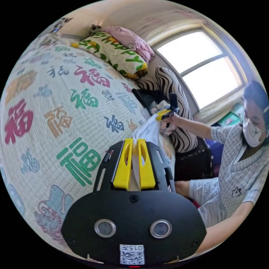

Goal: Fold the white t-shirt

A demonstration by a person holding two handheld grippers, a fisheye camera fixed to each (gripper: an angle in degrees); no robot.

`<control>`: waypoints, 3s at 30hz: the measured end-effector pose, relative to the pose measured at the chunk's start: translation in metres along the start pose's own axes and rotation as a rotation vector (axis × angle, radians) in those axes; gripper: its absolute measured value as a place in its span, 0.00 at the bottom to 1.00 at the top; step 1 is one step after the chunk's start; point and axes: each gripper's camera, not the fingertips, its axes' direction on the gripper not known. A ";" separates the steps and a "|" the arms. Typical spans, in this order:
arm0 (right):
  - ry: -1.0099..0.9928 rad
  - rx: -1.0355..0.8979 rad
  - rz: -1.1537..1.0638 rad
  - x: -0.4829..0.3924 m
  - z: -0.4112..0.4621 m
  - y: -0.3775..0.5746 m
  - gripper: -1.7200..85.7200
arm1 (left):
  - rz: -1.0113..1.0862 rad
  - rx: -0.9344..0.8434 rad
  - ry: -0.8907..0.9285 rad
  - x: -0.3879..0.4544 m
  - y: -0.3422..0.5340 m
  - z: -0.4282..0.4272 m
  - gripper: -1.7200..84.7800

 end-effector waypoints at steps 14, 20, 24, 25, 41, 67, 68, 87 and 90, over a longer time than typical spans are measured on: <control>0.237 -0.304 -0.380 -0.163 0.096 0.092 0.06 | 0.226 -0.231 -0.007 0.184 0.112 0.046 0.04; 0.313 -0.442 -0.390 -0.166 0.163 0.111 0.07 | 0.138 -0.337 -0.073 0.195 0.146 0.093 0.05; 0.314 -0.546 -0.314 -0.158 0.188 0.113 0.07 | 0.099 -0.396 -0.174 0.200 0.153 0.105 0.06; 0.299 -0.540 -0.255 -0.154 0.188 0.114 0.06 | 0.073 -0.442 -0.190 0.200 0.156 0.106 0.06; -0.204 -0.205 0.297 -0.065 0.245 0.075 0.01 | -0.408 -0.171 0.135 0.160 0.121 0.100 0.02; -0.458 -0.045 0.304 0.069 0.293 0.027 0.14 | -0.369 0.010 0.338 0.081 0.126 -0.106 0.21; -0.479 -0.057 0.294 0.069 0.305 0.018 0.14 | -0.365 0.008 0.337 0.082 0.125 -0.110 0.21; -0.546 -0.115 0.226 -0.030 0.432 -0.162 0.04 | -0.475 0.246 0.368 0.129 0.204 -0.417 0.08; -0.602 -0.149 0.145 -0.068 0.493 -0.231 0.04 | -0.548 0.316 0.285 0.139 0.252 -0.525 0.08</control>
